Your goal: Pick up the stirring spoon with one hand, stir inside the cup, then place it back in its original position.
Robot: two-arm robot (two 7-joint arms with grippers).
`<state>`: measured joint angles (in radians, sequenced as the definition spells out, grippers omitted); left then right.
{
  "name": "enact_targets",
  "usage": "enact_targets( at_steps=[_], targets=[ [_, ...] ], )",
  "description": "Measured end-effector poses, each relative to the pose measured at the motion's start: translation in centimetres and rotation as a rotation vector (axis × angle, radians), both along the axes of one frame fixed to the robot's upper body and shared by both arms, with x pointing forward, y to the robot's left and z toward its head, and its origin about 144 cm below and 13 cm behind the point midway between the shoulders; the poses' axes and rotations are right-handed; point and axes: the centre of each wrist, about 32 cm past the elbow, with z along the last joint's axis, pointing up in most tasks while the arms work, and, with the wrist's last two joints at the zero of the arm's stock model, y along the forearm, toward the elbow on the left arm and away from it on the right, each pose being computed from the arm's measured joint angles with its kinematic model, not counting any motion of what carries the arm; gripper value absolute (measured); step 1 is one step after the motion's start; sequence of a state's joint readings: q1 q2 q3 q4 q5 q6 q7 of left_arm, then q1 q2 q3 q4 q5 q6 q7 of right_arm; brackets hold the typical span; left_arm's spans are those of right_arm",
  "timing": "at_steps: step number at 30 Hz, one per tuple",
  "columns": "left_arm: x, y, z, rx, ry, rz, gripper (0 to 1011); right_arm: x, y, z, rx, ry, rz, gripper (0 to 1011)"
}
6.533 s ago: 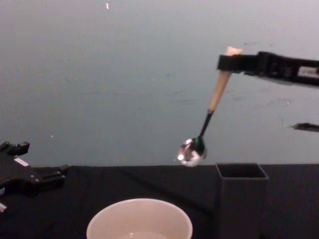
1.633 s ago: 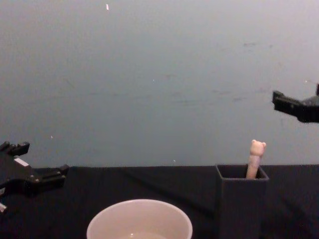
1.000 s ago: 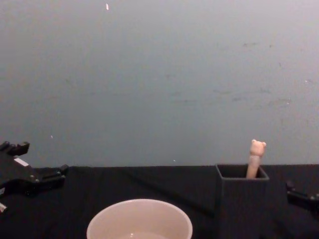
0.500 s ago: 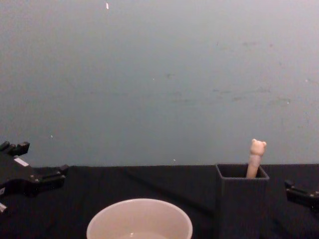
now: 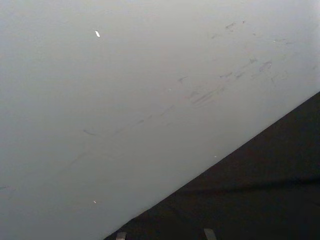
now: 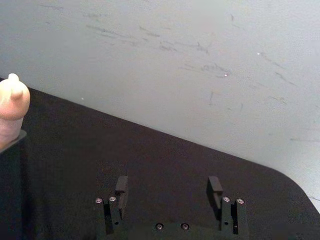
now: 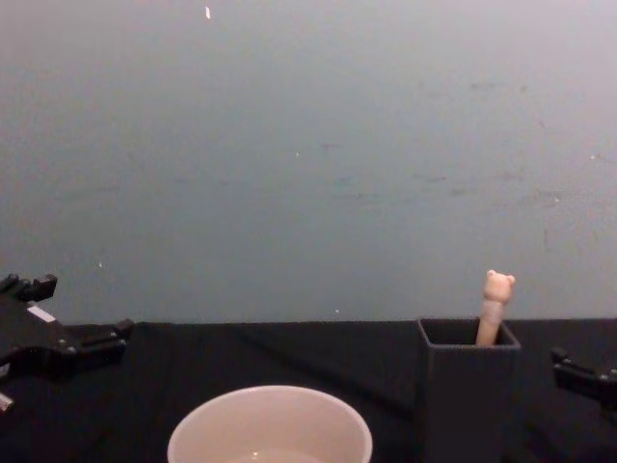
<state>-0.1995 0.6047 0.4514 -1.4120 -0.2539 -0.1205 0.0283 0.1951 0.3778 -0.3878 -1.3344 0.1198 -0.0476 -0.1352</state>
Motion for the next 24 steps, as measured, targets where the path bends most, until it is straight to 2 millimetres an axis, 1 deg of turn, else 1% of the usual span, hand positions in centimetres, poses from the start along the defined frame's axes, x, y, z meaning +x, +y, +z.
enact_targets(
  at_steps=[24],
  targets=[
    [0.00,0.00,0.00,0.000,0.000,0.000,1001,0.00,0.02,0.04,0.002,-0.001,0.000,1002]
  ],
)
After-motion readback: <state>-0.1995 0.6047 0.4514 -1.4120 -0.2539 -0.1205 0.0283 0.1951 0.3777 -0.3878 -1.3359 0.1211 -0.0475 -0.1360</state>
